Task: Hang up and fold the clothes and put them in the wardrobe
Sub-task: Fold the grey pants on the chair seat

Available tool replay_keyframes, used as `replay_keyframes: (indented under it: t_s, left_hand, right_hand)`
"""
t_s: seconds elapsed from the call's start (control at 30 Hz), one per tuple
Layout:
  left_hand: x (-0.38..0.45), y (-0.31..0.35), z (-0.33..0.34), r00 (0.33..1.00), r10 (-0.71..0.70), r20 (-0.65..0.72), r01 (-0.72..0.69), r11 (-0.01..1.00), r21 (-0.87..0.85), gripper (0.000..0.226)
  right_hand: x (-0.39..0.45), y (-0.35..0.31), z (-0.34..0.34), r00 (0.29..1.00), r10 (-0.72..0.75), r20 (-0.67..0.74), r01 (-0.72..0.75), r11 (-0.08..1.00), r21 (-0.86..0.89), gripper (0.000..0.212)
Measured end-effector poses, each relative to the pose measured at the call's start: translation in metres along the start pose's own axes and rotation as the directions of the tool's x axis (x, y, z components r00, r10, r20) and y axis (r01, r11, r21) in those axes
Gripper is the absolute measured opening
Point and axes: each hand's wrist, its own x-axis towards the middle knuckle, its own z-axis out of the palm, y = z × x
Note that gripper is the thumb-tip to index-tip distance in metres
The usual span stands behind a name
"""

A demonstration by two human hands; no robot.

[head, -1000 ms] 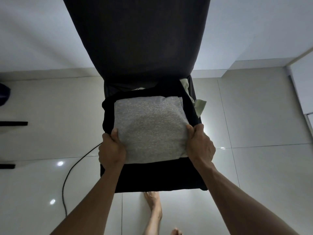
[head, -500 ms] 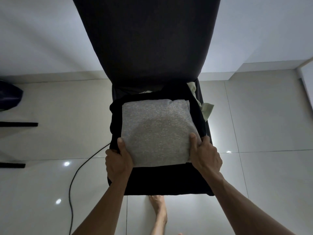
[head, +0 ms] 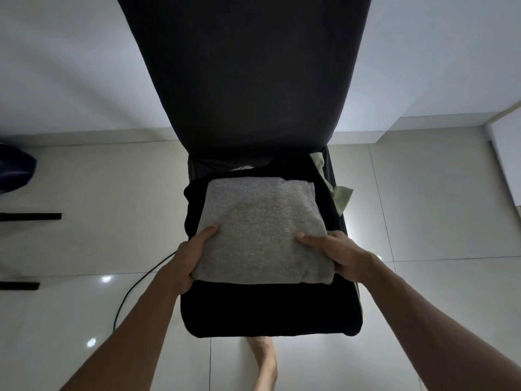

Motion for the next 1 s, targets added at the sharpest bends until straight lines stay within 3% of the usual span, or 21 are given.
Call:
replay_keyframes:
  t_s: [0.13,0.27,0.4,0.57,0.7,0.77,0.9,1.0]
  left_hand:
    - [0.011,0.018,0.001,0.999,0.032,-0.034,-0.031,0.999,0.010,0.120]
    - [0.016,0.027,0.005,0.998,0.016,0.063,-0.017,1.000,0.005,0.086]
    - [0.015,0.035,0.009,0.990,-0.004,0.143,0.002,1.000,0.012,0.045]
    - [0.015,0.039,0.001,0.978,-0.035,0.207,0.030,0.999,0.029,0.051]
    - [0.011,0.041,-0.005,0.961,-0.028,0.275,-0.001,0.995,0.104,0.100]
    - [-0.001,0.043,-0.007,0.947,-0.024,0.319,-0.018,0.992,0.128,0.107]
    - [-0.046,0.055,-0.003,0.927,-0.001,0.374,-0.067,0.983,0.168,0.095]
    - [-0.095,0.068,0.017,0.933,0.025,0.358,-0.078,0.988,0.134,0.049]
  right_hand:
    - [0.012,-0.017,0.000,0.997,0.052,0.057,-0.060,0.987,0.148,0.078]
    - [0.026,-0.024,0.008,0.998,0.063,0.004,-0.063,0.989,0.131,0.087]
    - [0.029,-0.026,0.017,0.998,0.060,-0.008,-0.059,0.990,0.127,0.065]
    - [0.028,-0.024,0.016,0.997,0.076,0.010,-0.077,0.991,0.109,0.050]
    - [0.019,-0.021,0.013,0.999,0.036,0.023,-0.039,0.993,0.115,0.040]
    - [0.006,-0.017,0.011,0.999,0.008,0.035,-0.013,0.991,0.133,0.042]
    - [-0.036,-0.016,0.007,0.995,-0.075,0.068,0.062,0.982,0.176,0.031]
    - [-0.080,-0.015,-0.006,0.983,-0.165,0.078,0.146,0.967,0.207,0.044]
